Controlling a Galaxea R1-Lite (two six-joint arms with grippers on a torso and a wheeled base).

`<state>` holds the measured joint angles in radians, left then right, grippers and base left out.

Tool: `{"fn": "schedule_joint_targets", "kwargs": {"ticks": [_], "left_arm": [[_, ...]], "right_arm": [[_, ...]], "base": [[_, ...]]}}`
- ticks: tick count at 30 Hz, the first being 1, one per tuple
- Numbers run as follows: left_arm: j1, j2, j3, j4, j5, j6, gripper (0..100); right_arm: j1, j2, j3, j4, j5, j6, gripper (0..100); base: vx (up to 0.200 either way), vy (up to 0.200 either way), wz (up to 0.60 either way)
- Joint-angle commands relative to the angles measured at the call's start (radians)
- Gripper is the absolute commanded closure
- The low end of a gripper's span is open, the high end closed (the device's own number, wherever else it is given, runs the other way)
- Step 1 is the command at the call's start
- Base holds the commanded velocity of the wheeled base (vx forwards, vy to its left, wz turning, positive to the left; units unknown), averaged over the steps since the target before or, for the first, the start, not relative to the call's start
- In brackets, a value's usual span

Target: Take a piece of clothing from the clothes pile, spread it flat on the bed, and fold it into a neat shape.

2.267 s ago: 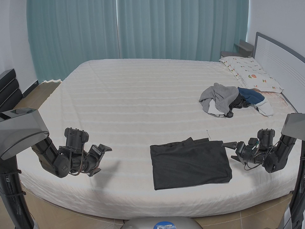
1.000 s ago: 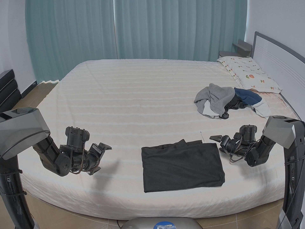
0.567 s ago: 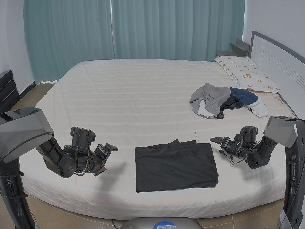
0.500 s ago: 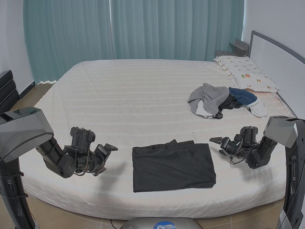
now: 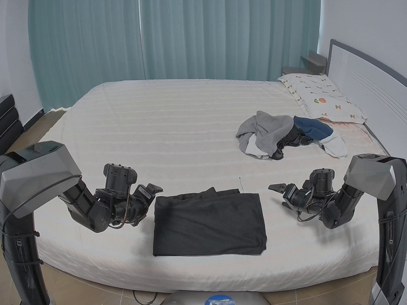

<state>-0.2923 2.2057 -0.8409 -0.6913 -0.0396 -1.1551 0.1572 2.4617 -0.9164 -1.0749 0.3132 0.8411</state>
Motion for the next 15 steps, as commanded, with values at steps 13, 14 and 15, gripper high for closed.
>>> {"fn": "schedule_joint_targets", "kwargs": {"ticks": [13,14,15], "left_arm": [[-0.014,0.210,-0.215,-0.010,0.089,0.258,0],[-0.014,0.212,-0.215,-0.010,0.090,0.259,0],[-0.018,0.233,-0.234,-0.013,0.095,0.264,0]], "right_arm": [[0.114,0.025,-0.127,0.066,-0.040,0.007,0],[0.114,0.025,-0.127,0.066,-0.040,0.009,0],[0.120,0.029,-0.144,0.067,-0.039,0.016,0]], "base": [[0.000,0.000,0.00],[0.000,0.000,0.00],[0.000,0.000,0.00]]}}
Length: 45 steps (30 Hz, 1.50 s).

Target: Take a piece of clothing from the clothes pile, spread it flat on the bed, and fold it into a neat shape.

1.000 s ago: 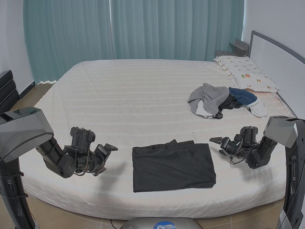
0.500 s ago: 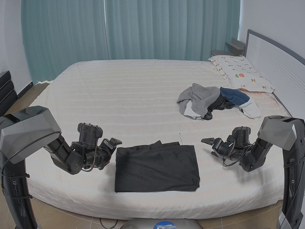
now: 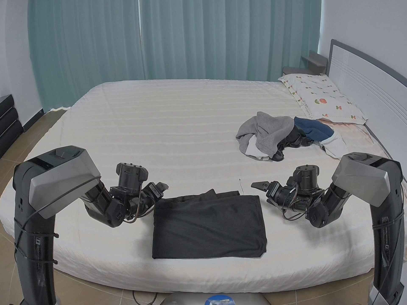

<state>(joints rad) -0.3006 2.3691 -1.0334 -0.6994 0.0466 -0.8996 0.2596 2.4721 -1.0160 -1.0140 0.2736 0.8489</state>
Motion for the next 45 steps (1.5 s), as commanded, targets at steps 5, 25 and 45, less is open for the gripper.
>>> {"fn": "schedule_joint_targets", "kwargs": {"ticks": [5,25,45], "left_arm": [[-0.003,0.079,-0.079,-0.003,0.007,-0.013,0],[-0.008,0.096,-0.074,-0.029,0.116,-0.055,100],[-0.006,0.099,-0.066,-0.063,0.153,-0.099,100]], "right_arm": [[0.040,0.042,-0.069,0.008,-0.002,0.009,0],[0.036,0.053,-0.087,0.022,-0.027,0.005,0],[0.064,0.091,-0.147,0.106,-0.036,-0.090,100]], "base": [[0.000,0.000,0.00],[0.000,0.000,0.00],[0.000,0.000,0.00]]}}
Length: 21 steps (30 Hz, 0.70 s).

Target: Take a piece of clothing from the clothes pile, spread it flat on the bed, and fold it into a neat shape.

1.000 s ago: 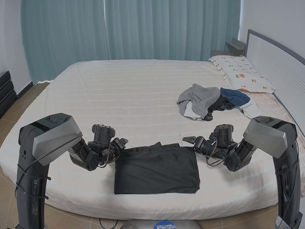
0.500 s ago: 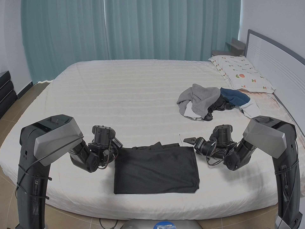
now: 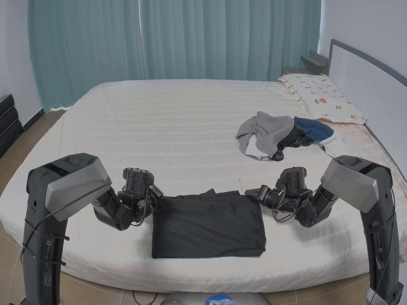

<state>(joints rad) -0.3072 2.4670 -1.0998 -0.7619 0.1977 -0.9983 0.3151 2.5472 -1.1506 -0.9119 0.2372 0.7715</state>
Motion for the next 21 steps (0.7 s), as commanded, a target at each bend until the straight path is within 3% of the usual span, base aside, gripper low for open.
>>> {"fn": "schedule_joint_targets", "kwargs": {"ticks": [1,8,21], "left_arm": [[0.000,0.001,0.000,0.000,0.002,0.000,100],[-0.001,0.009,0.001,-0.002,0.005,0.006,100],[-0.001,0.018,-0.003,-0.004,0.022,0.007,100]], "right_arm": [[0.010,0.019,-0.018,0.004,0.001,-0.012,100],[-0.005,0.024,-0.049,-0.013,-0.049,0.005,100],[-0.010,0.039,-0.055,-0.061,-0.053,0.025,100]], "base": [[0.000,0.000,0.00],[0.000,0.000,0.00],[0.000,0.000,0.00]]}}
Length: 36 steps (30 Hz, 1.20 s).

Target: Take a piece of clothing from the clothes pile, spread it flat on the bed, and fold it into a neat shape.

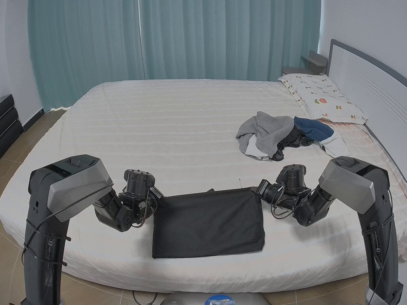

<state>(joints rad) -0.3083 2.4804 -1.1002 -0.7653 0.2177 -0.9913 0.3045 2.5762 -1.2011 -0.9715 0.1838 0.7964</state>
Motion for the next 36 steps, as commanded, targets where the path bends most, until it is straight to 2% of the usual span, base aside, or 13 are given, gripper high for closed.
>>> {"fn": "schedule_joint_targets", "kwargs": {"ticks": [1,6,10,20,21,22,24,25,26,27,33,36], "left_arm": [[0.000,0.006,-0.003,0.000,0.002,-0.001,100],[0.000,0.008,-0.006,0.000,0.002,-0.001,100],[0.000,0.008,-0.009,0.000,0.002,0.000,100],[-0.002,0.008,-0.010,0.001,0.002,0.000,100],[0.011,-0.014,0.017,-0.011,-0.017,-0.044,0],[0.012,-0.023,0.023,-0.014,-0.027,-0.069,0],[0.012,-0.023,0.023,-0.014,-0.027,-0.069,0],[0.014,-0.043,0.046,-0.014,-0.047,-0.084,0],[0.015,-0.048,0.057,-0.015,-0.054,-0.084,0],[0.034,-0.078,0.086,-0.049,-0.107,-0.127,0],[0.034,-0.078,0.086,-0.049,-0.107,-0.127,0],[0.034,-0.078,0.086,-0.049,-0.107,-0.127,0]], "right_arm": [[0.001,0.012,-0.006,-0.006,0.000,0.000,100],[0.005,0.029,-0.020,-0.016,-0.007,-0.002,100],[0.012,0.047,-0.037,-0.016,-0.052,-0.011,100],[0.013,0.056,-0.049,-0.016,-0.053,-0.011,100],[-0.024,-0.205,0.345,-0.052,0.143,0.006,0],[-0.027,-0.235,0.399,-0.053,0.186,-0.011,0],[-0.027,-0.235,0.399,-0.053,0.186,-0.011,0],[-0.030,-0.281,0.469,-0.052,0.250,-0.046,0],[-0.031,-0.294,0.497,-0.050,0.269,-0.055,0],[0.030,-0.261,0.644,-0.093,0.304,-0.210,100],[0.033,-0.229,0.661,-0.093,0.261,-0.329,100],[0.031,-0.234,0.669,-0.093,0.261,-0.336,100]], "base": [[0.000,0.000,0.00],[0.000,0.000,0.00],[0.000,0.000,0.00],[0.000,0.000,0.00],[0.000,0.000,0.00],[0.000,0.000,0.00],[0.000,0.000,0.00],[0.000,0.000,0.00],[0.000,0.000,0.00],[0.000,0.000,0.00],[0.000,0.000,0.00],[0.000,0.000,0.00]]}}
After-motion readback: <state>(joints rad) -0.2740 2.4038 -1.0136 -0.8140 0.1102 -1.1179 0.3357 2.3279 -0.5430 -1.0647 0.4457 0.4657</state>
